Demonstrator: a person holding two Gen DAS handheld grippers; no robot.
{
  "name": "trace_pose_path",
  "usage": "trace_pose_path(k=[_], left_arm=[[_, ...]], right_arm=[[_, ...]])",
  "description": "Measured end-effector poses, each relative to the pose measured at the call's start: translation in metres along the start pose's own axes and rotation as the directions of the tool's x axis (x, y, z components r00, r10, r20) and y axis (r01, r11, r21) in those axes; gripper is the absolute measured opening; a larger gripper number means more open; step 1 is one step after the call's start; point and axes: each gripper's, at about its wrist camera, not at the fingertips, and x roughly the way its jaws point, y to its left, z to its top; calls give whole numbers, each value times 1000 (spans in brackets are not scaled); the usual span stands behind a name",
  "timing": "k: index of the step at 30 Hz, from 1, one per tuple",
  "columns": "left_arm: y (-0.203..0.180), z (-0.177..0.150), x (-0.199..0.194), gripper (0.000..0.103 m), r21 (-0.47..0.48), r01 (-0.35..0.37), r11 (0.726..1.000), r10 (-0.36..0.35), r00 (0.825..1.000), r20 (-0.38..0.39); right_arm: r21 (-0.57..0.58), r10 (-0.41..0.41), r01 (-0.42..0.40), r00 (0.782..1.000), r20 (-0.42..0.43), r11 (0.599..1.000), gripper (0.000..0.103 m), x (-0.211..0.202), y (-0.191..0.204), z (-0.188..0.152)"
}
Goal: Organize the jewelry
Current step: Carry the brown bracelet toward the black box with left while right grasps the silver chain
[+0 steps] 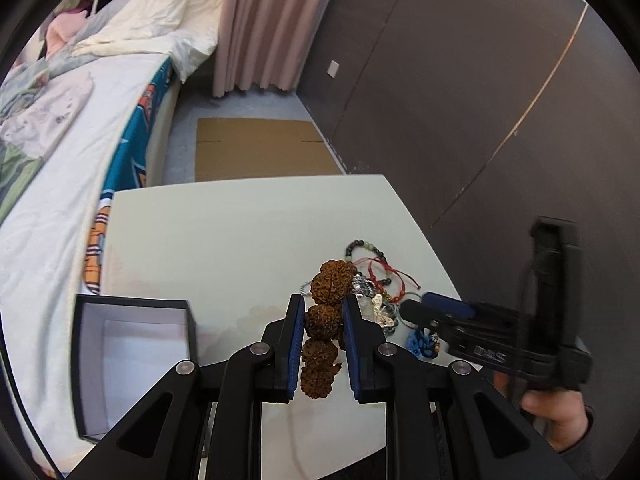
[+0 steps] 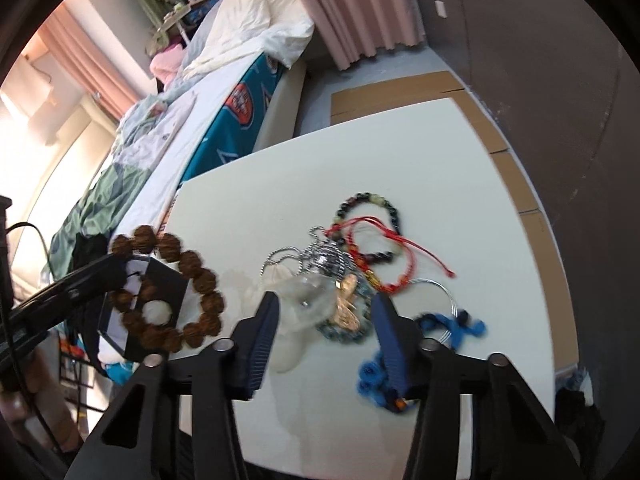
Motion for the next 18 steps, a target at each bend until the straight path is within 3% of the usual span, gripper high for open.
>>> trace_pose_path(k=[7, 14, 16, 17, 18], left_arm=[[16, -3, -19, 20, -21, -14, 1000, 14, 1000, 18], [34, -6, -39, 20, -47, -45, 998, 46, 998, 38], [39, -6, -43, 20, -54, -57, 997, 59, 997, 42], [40, -7, -44, 20, -57, -64, 996, 66, 997, 44], [41, -7, -46, 20, -59, -68, 996, 71, 996, 46]], right_arm=[[-55, -36, 33, 998, -47, 998, 40, 38, 19, 19], [-168, -162, 149, 984, -68, 974, 38, 72, 38, 22], [-198, -206, 189, 976, -68, 962, 28, 78, 42, 24], [-207, -221, 203, 973, -64, 957, 18, 79, 44, 25], [-213, -219, 199, 973, -76, 957, 16, 79, 45, 26]])
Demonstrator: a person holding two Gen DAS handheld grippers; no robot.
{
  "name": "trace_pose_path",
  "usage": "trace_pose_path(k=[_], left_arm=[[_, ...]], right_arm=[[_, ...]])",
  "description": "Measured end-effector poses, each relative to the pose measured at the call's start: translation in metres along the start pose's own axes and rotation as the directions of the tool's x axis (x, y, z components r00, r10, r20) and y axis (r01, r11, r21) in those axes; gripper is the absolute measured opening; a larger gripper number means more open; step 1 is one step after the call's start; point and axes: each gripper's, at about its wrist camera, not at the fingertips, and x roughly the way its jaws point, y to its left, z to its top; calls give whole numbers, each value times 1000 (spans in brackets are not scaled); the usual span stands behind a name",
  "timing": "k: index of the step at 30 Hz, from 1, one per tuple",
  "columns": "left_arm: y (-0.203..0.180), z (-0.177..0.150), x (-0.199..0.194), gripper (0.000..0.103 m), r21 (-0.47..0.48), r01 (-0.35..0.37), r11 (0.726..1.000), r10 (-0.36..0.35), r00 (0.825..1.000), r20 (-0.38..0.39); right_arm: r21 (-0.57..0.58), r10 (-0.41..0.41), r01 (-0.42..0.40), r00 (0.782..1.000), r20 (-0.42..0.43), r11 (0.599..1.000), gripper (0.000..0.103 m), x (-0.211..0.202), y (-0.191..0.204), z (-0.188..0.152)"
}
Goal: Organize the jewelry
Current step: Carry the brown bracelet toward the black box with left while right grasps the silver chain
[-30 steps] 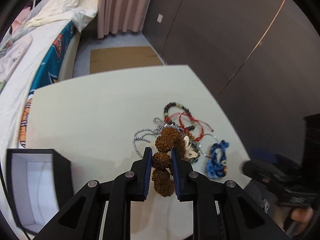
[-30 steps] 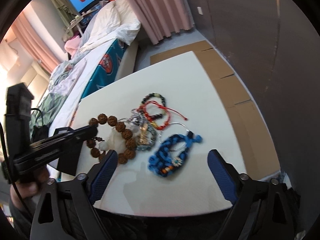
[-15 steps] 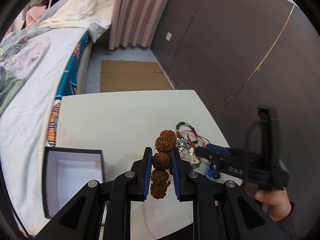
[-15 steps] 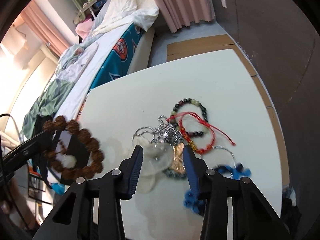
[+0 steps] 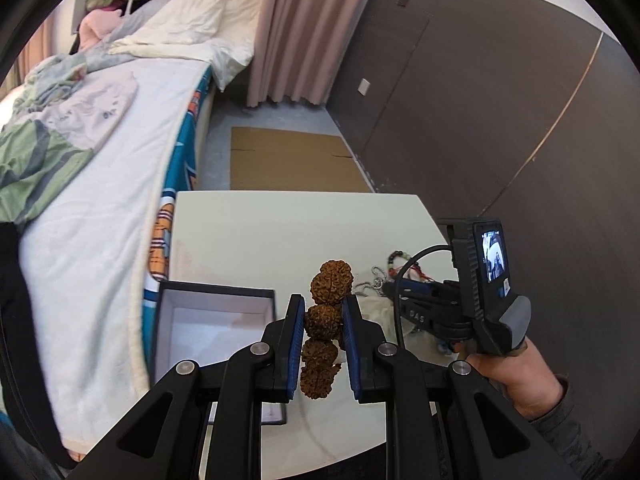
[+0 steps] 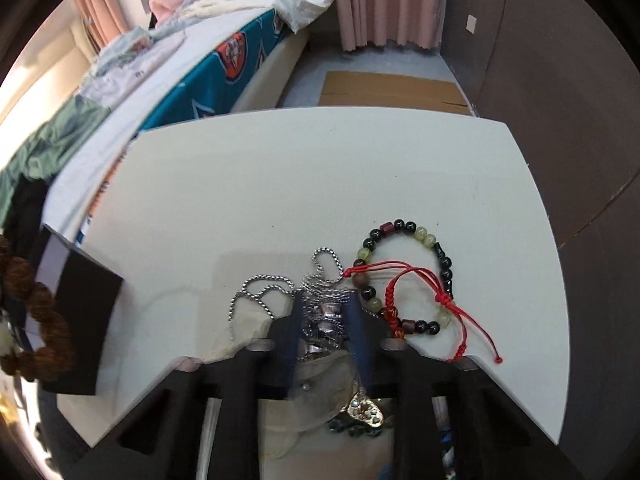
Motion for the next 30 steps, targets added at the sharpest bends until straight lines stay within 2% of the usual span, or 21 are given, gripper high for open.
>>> trace_pose_path(k=[4, 7, 11, 21, 30], left_arm=[[3, 0, -2, 20, -6, -3, 1000, 3, 1000, 8], [6, -1, -2, 20, -12, -2, 1000, 2, 1000, 9], [10, 0, -4, 20, -21, 0, 1000, 0, 1000, 16], [17, 5, -30, 20, -25, 5, 1000, -3, 998, 68], [31, 12, -60, 20, -44, -12, 999, 17, 991, 131]], right_arm=[[29, 99, -99, 995, -3, 995, 16, -7, -11, -2], [73, 201, -203, 979, 33, 976, 15, -25, -21, -5], [86, 277, -283, 958, 75, 955, 15, -48, -25, -5], [20, 340, -349, 924, 173, 937, 14, -106, 1, 18], [-61, 369, -365, 896, 249, 929, 14, -158, 31, 39]])
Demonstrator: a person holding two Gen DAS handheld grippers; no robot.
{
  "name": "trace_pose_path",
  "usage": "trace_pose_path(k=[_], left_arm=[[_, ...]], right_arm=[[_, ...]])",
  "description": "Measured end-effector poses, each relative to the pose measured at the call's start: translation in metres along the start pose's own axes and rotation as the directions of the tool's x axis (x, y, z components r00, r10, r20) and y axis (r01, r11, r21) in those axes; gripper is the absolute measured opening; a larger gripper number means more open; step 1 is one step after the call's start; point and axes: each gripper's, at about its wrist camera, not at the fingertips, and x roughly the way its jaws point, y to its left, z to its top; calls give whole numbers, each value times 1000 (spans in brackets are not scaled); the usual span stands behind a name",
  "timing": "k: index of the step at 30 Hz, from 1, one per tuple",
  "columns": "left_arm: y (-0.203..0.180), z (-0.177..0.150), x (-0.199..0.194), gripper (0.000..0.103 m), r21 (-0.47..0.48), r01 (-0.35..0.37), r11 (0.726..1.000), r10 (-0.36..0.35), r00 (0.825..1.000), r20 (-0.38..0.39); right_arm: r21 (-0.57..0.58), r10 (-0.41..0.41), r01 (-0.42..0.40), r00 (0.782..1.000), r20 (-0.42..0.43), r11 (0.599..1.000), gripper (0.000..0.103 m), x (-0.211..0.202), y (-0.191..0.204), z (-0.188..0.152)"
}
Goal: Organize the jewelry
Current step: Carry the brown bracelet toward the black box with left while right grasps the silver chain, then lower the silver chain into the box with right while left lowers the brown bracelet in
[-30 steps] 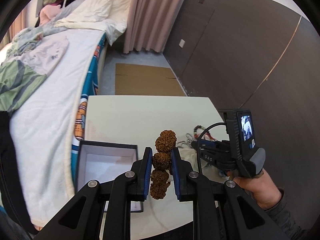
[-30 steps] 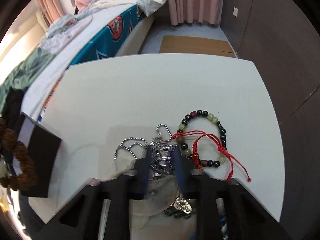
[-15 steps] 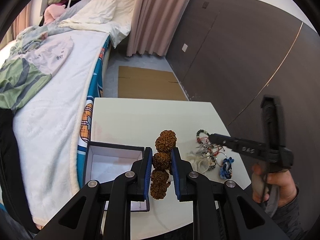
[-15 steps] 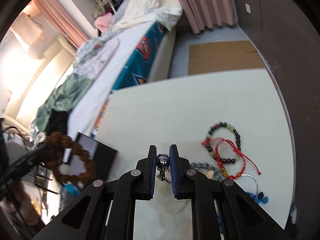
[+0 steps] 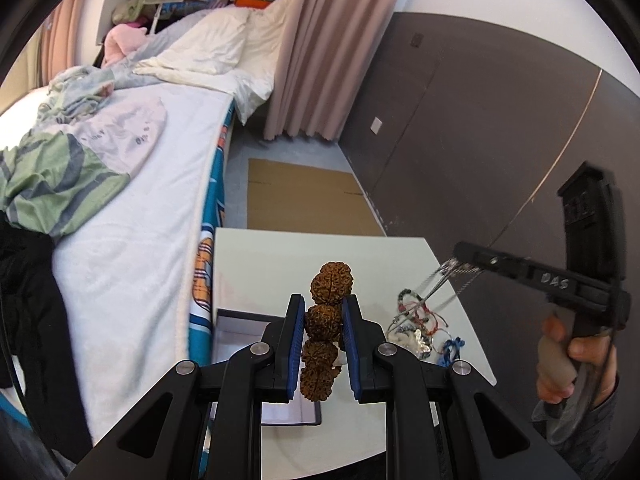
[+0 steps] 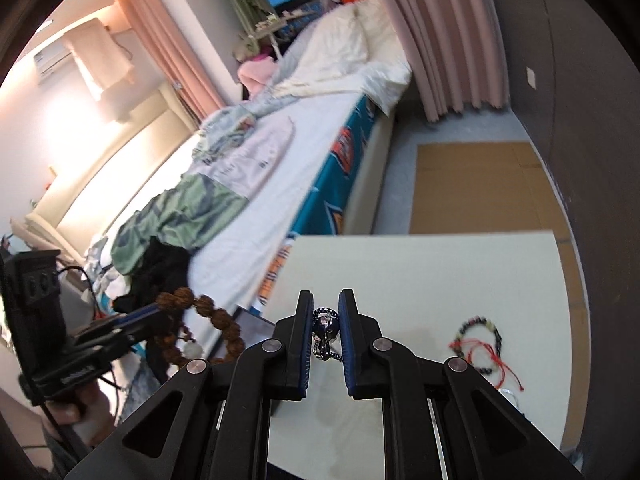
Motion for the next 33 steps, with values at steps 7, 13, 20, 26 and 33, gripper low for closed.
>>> trace_pose_path(k=[7, 13, 20, 26, 33], left_arm=[[9, 3, -22, 20, -5, -21, 1000, 21, 999, 43], [24, 1, -40, 20, -21, -48, 999, 50, 996, 72], [42, -4, -51, 20, -44, -81, 996, 84, 993, 84], [58, -10, -55, 20, -67, -110, 992, 116, 990, 85], [72, -14, -55, 20, -88, -119, 989, 126, 989, 73]], right_arm=[[-77, 50, -46, 997, 56, 996, 14, -17, 48, 22], [-124, 108, -100, 993, 58, 987, 14, -10, 86, 29], [-153, 132, -128, 991, 18, 980, 14, 15, 112, 25], [-157, 121, -124, 992, -28, 980, 14, 42, 119, 12], [-124, 21, -35, 994, -110, 992, 45, 75, 112, 0]])
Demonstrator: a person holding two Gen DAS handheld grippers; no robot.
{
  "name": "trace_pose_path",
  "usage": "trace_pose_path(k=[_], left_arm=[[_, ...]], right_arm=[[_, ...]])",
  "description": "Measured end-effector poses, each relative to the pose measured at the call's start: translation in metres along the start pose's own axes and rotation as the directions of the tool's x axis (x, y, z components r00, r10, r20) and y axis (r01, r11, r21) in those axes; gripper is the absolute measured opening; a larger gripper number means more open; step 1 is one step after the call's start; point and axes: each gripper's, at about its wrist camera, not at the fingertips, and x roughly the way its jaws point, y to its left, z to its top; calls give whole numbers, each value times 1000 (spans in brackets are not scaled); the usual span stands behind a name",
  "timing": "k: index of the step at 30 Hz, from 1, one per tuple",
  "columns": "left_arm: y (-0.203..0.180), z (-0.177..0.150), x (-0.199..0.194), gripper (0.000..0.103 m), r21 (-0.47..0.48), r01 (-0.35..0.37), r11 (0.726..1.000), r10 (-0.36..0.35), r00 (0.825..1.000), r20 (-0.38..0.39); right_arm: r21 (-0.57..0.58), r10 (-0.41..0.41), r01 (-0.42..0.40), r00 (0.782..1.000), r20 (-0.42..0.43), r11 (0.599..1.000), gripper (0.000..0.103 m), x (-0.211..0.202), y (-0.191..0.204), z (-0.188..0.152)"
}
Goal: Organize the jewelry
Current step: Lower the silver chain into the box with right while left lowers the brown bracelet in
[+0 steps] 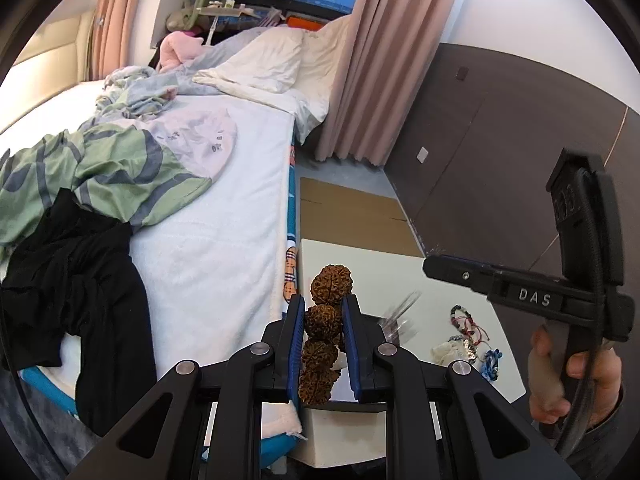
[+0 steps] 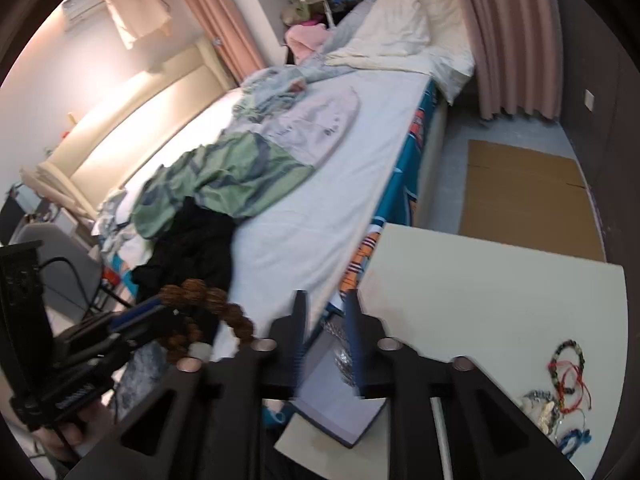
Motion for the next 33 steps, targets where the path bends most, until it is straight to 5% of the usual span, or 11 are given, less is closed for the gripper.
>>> trace_pose_path(k=[2, 24, 33], left_arm=[[1, -1, 2, 20, 0, 1, 1000, -1, 1000, -3], [-74, -10, 76, 20, 88, 145, 986, -133, 982, -131], [-54, -17, 102, 20, 4, 50, 999, -48, 983, -175]], right_arm=[[10, -17, 17, 1000, 21, 1000, 57, -2, -4, -4], [255, -157, 141, 987, 45, 957, 59, -72, -108, -70], [306, -181, 163, 983, 30, 938, 59, -80, -129, -84]])
